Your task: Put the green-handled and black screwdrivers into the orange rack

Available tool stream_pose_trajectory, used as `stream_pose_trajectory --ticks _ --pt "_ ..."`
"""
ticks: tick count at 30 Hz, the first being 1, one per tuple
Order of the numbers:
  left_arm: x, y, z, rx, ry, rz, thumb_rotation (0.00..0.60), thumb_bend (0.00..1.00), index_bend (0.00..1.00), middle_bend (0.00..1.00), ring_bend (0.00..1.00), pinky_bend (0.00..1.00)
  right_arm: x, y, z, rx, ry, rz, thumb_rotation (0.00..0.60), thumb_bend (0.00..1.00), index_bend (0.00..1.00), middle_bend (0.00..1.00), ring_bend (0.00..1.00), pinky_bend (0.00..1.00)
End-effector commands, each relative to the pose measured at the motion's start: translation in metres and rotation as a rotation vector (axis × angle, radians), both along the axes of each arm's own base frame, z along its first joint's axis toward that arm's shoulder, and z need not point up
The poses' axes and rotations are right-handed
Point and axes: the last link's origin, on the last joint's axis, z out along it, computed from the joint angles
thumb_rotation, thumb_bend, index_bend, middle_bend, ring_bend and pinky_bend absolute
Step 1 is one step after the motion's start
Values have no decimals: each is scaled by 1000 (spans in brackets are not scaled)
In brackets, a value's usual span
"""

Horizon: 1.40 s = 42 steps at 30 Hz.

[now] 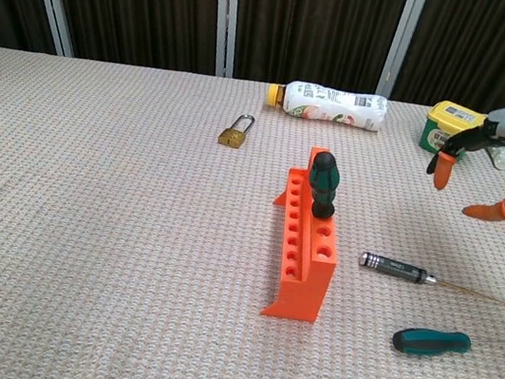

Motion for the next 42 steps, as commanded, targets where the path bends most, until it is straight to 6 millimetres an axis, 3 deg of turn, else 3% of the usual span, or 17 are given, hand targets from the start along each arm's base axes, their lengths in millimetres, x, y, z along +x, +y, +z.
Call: stream_pose_trajectory --ticks 1,11,24,42 --pt "1 0 0 -2 0 -1 600 88 74 0 0 0 -4 5 -8 19 24 -2 600 275 438 213 0 0" --pt "4 1 0 -4 9 -5 600 88 74 0 0 0 3 7 -43 45 -11 -17 600 185 439 199 0 0" --pt "0 1 0 -4 11 8 600 88 74 0 0 0 4 -6 -78 50 -33 -86 600 179 431 191 0 0" --pt "-2 0 0 -4 7 9 600 87 74 0 0 0 -2 -4 -93 50 -29 -114 600 179 445 191 0 0"
